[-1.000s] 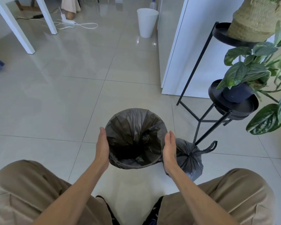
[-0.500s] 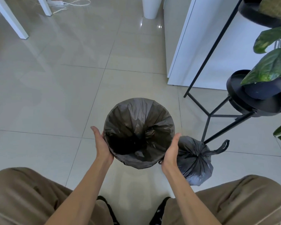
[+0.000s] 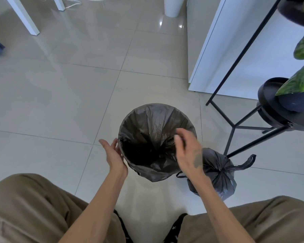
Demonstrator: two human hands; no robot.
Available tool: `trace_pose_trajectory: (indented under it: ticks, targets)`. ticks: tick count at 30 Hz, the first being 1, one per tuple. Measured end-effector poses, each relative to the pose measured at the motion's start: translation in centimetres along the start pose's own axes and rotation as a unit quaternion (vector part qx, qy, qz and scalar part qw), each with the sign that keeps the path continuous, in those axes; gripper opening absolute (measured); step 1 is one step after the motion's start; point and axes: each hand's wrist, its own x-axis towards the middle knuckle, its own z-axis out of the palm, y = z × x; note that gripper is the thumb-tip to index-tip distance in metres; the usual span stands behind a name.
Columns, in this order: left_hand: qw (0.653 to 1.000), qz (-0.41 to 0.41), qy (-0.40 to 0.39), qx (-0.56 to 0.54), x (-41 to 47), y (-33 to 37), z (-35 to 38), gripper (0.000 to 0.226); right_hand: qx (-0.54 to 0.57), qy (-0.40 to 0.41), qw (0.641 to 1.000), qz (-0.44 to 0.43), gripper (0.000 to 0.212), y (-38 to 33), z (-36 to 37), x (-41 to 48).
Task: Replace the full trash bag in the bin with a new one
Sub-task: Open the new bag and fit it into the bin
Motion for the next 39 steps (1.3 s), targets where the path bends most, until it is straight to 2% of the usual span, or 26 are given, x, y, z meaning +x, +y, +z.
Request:
trace_pose_trajectory:
  ticks: [1,2,4,6,7,9,11,13,15,16,17,18,20,21,23,25,26,28,29,30,33,35,37,39]
  targets:
    - [0.999,-0.026,-0.008,-0.019,-0.1,-0.7,0.1,0.094,-0.042,-0.112,0.992,-0.033,0.034,-0.4,1.0,1.0]
    - [0.998,-0.047,-0.023,-0.034,-0.3,-1.3,0.4,0.097,-0.080,-0.225,0.970,-0.052,0.034,-0.6,2.3,1.9]
    - [0.995,-0.070,-0.049,-0.046,-0.4,-2.0,0.9,0.101,-0.160,-0.420,0.892,-0.045,0.042,-0.7,5.1,2.9]
    - [0.993,-0.088,-0.058,-0.053,0.2,-2.2,1.0,0.102,-0.222,-0.535,0.815,0.002,0.050,-0.2,7.1,3.2]
    - [0.992,-0.096,-0.060,-0.050,0.5,-2.1,1.0,0.102,-0.232,-0.567,0.790,0.031,0.053,0.0,7.7,3.1]
    - [0.992,-0.102,-0.069,-0.035,1.8,-2.2,0.5,0.103,-0.231,-0.603,0.761,0.063,0.058,-0.1,8.1,2.7]
    - [0.993,-0.088,-0.079,-0.003,2.4,-1.7,0.1,0.104,-0.214,-0.616,0.754,0.079,0.060,-0.8,7.6,2.8]
    - [0.996,-0.053,-0.066,0.026,2.2,-0.2,0.2,0.103,-0.180,-0.594,0.781,0.069,0.058,-1.6,6.4,3.7]
    - [0.997,0.018,-0.040,0.057,1.6,2.2,0.8,0.095,-0.165,-0.499,0.851,0.010,0.051,-1.9,5.1,4.9]
    - [0.994,0.057,-0.045,0.078,1.7,3.2,1.1,0.089,-0.184,-0.448,0.874,-0.033,0.049,-1.6,4.7,5.4]
    - [0.988,0.090,-0.059,0.109,1.5,4.1,1.5,0.083,-0.230,-0.429,0.871,-0.068,0.051,-1.1,4.6,5.8]
    - [0.978,0.121,-0.081,0.151,0.9,4.7,1.9,0.077,-0.299,-0.450,0.838,-0.078,0.056,-0.3,4.6,5.9]
    - [0.932,0.191,-0.143,0.274,-0.4,5.0,2.8,0.063,-0.423,-0.527,0.737,-0.031,0.069,1.7,5.1,5.5]
    - [0.895,0.227,-0.173,0.342,-0.7,4.7,3.1,0.055,-0.453,-0.547,0.705,-0.001,0.075,2.6,5.3,5.2]
    - [0.832,0.271,-0.196,0.443,-0.4,4.0,3.1,0.053,-0.469,-0.559,0.683,0.025,0.079,3.6,5.3,5.1]
    - [0.788,0.298,-0.177,0.509,0.1,3.9,2.9,0.069,-0.451,-0.552,0.701,0.016,0.076,3.1,4.8,5.8]
    - [0.761,0.324,-0.164,0.538,0.4,4.0,2.9,0.073,-0.420,-0.541,0.729,0.009,0.070,2.6,4.4,6.4]
    - [0.692,0.399,-0.164,0.578,0.3,4.2,3.1,0.066,-0.321,-0.496,0.807,-0.001,0.053,1.2,3.6,8.3]
    - [0.650,0.431,-0.192,0.596,-0.2,4.3,3.4,0.060,-0.277,-0.478,0.834,-0.008,0.044,0.6,3.3,9.4]
    - [0.599,0.447,-0.232,0.623,-0.6,4.3,3.8,0.053,-0.248,-0.477,0.843,-0.010,0.040,0.1,3.1,10.5]
    - [0.429,0.409,-0.345,0.728,-0.7,3.3,5.1,0.042,-0.243,-0.535,0.809,0.013,0.051,-1.2,3.4,12.7]
    - [0.356,0.352,-0.386,0.775,0.0,2.0,6.2,0.051,-0.263,-0.564,0.782,0.027,0.061,-1.7,3.9,13.6]
    - [0.338,0.283,-0.412,0.797,0.2,0.2,7.5,0.061,-0.274,-0.563,0.779,0.034,0.067,-1.9,4.5,14.2]
    - [0.365,0.217,-0.429,0.797,0.2,-1.9,9.1,0.070,-0.279,-0.553,0.784,0.035,0.067,-1.6,5.1,14.8]
